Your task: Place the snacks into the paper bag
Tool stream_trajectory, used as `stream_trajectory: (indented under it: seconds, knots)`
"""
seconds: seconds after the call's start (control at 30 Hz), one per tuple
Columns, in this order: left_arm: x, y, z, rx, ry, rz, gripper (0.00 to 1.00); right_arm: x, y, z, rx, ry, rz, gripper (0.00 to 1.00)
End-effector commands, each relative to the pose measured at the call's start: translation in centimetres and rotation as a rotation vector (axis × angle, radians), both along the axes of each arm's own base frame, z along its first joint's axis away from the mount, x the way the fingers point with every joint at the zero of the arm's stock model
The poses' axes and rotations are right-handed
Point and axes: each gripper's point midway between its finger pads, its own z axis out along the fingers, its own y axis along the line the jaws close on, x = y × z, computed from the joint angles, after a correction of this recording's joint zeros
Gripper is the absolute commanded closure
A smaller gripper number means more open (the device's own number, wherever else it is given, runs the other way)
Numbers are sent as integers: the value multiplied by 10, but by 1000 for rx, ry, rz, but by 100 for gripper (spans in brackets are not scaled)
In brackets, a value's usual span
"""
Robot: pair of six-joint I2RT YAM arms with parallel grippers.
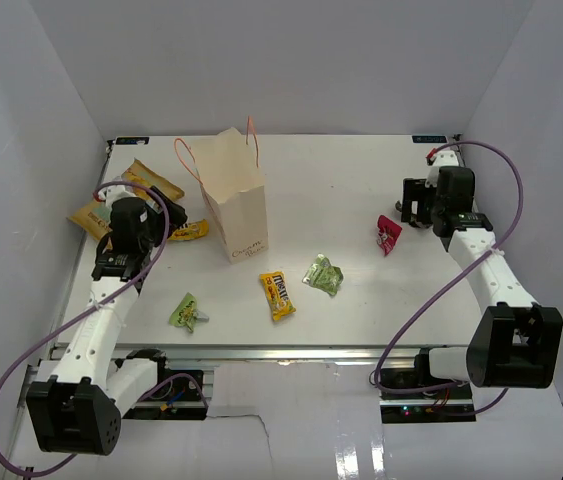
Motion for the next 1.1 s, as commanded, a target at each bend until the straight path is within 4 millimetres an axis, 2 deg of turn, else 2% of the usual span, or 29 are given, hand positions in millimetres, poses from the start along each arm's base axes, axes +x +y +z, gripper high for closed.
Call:
stream_trajectory:
  seconds: [0.0, 0.03, 0.07, 0.1, 0.13, 0.17, 0.2, 0.27, 0.3, 0.37, 0.4, 0.43, 0.5, 0.53, 0.57, 0.6, 0.63, 0.7, 0.73, 0.8, 0.9, 0.97, 1.07]
  knots:
    - [-7, -7, -14, -116, 63, 39, 2, 18, 16, 36, 42, -78, 81, 10]
    - [-6, -7, -17, -163, 78, 73, 2, 17, 30, 38, 36, -79, 197, 10]
    - [-6, -7, -28, -186, 127, 95, 2, 16, 37, 41, 24, -76, 268, 10]
    - [-3, -8, -29, -217, 139, 106, 2, 13, 45, 39, 19, -69, 339, 10]
    - [-1, -8, -31, -279, 156, 128, 2, 8, 63, 39, 16, -75, 488, 10]
    - [0, -7, -45, -312, 217, 159, 2, -2, 71, 31, 23, -34, 570, 10]
    - [2, 6, -48, -358, 232, 215, 2, -11, 88, 29, 56, -29, 686, 10]
    - [7, -1, -67, -488, 316, 232, 2, -25, 96, 18, 50, 19, 806, 10]
    - [9, 3, -73, -528, 337, 260, 2, -31, 103, 17, 64, 17, 869, 10]
    - [20, -2, -79, -621, 373, 268, 5, -32, 103, 9, 62, 34, 878, 10]
    - [25, -2, -97, -646, 432, 291, 7, -35, 105, 5, 74, 40, 892, 10]
    - [36, -3, -94, -665, 430, 289, 9, -37, 107, 2, 80, 41, 910, 10]
    - [49, -6, -105, -707, 474, 302, 16, -40, 110, -3, 90, 43, 933, 10]
    - [54, -7, -126, -720, 536, 323, 19, -42, 113, -4, 106, 43, 947, 10]
    - [66, -6, -123, -733, 532, 323, 21, -42, 114, -7, 115, 50, 952, 10]
    - [70, -9, -128, -751, 553, 331, 24, -41, 115, -7, 123, 50, 957, 10]
    - [75, -10, -144, -756, 591, 349, 24, -39, 115, -6, 123, 48, 958, 10]
    - [90, -5, -142, -735, 574, 372, 26, -37, 116, -9, 133, 56, 959, 10]
    - [89, -3, -152, -718, 610, 402, 26, -35, 116, -9, 133, 57, 957, 10]
    - [95, 4, -152, -680, 604, 456, 26, -34, 116, -9, 133, 58, 955, 10]
    - [84, 8, -167, -652, 684, 527, 26, -33, 114, -12, 136, 68, 947, 10]
    - [72, 10, -178, -629, 744, 577, 32, -32, 114, -14, 139, 75, 942, 9]
    - [64, 11, -187, -617, 786, 605, 48, -31, 114, -16, 151, 84, 939, 9]
